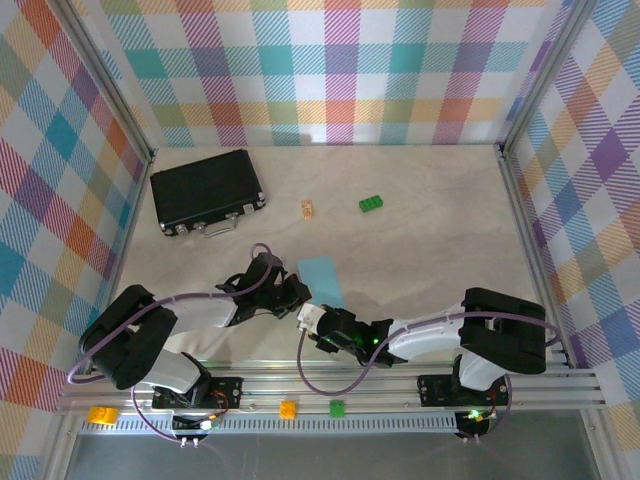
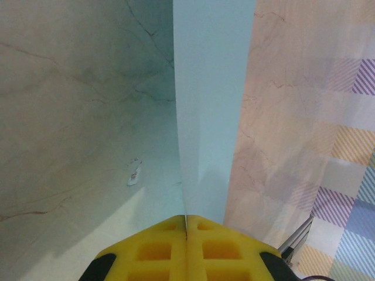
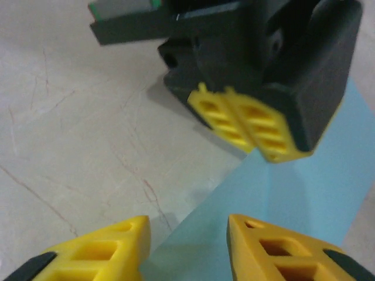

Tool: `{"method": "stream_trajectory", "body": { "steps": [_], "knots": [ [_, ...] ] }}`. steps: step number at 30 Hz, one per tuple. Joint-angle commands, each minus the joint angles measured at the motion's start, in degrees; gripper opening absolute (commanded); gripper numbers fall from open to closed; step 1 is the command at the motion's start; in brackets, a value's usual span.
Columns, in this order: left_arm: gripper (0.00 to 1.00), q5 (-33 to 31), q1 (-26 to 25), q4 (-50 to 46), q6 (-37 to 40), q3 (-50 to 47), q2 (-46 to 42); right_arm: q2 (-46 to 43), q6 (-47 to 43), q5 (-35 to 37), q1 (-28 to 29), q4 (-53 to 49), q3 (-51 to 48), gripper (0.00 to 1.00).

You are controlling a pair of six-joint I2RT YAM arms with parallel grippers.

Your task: Fold a paper plane with a square sheet of paper (pick it up from the middle)

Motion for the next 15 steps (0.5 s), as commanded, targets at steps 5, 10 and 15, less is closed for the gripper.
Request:
{"method": "stream_trajectory", "body": {
  "steps": [5,10,15],
  "knots": [
    [0.00,-0.1,0.3,1.2,-0.5,-0.9,-1.0,-3.2,1.3,-0.3,0.4,1.7,-2.2,0.36],
    [0.00,0.3,0.2,1.1,-0.5,-0.4,-0.6,-4.3,1.4,-1.0,0.4,0.9,-3.0,0.29],
    [0.00,0.6,0.2,0.8,-0.5,-0.3,-0.6,-3.6,1.7,-1.3,0.3,2.1,-2.7,0.25]
  ]
}}
